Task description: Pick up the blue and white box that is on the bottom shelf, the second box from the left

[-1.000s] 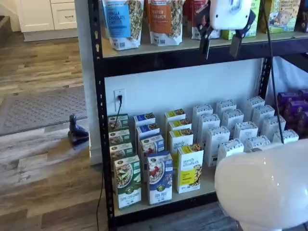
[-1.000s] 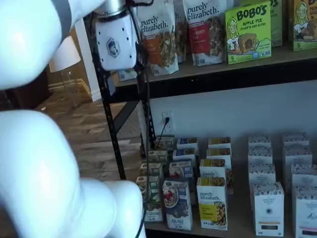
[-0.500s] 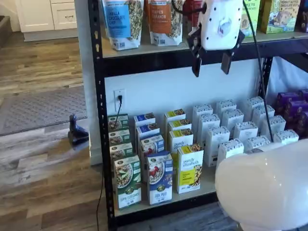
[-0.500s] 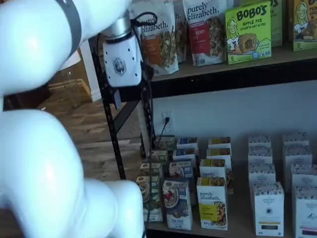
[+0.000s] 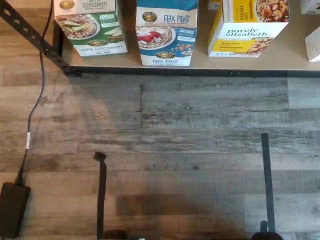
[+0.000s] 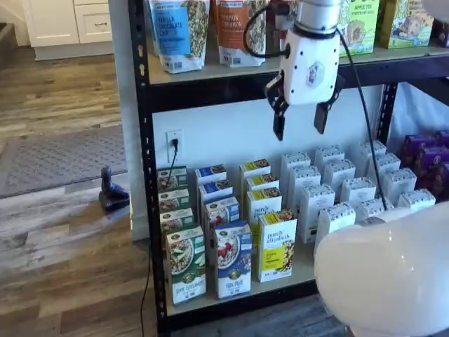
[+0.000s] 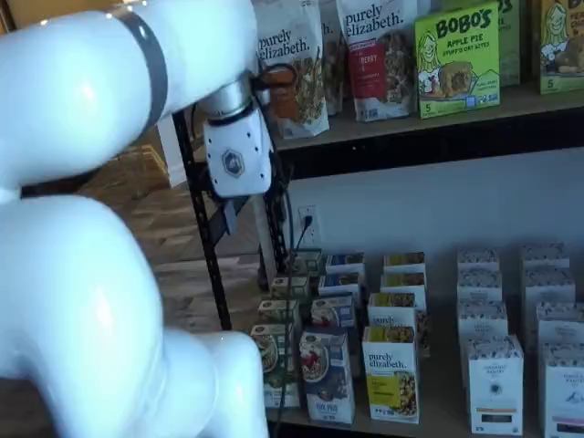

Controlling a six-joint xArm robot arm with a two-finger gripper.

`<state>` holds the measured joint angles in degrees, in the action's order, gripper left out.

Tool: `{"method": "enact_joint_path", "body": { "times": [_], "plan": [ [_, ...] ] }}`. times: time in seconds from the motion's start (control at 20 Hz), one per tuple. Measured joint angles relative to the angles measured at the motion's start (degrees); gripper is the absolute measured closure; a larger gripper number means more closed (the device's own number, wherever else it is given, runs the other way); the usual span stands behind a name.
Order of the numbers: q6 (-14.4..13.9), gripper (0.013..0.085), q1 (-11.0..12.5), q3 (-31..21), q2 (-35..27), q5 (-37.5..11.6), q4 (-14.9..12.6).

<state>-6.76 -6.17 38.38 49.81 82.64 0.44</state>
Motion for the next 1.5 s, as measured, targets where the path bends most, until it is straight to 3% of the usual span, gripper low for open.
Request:
{"method": "enact_joint_path", "body": {
  "times": [0.5, 0.8, 1.5],
  "plan": [
    [-1.12, 0.0130, -0.88, -9.30, -2.24, -12.95, -0.80],
    [0.02, 0.0130, -0.61, -15.51, -5.56, -23.79, 1.06],
    [-2.28, 0.0130, -3.29, -22.02, -16.43, -41.09, 0.93]
  ]
}}
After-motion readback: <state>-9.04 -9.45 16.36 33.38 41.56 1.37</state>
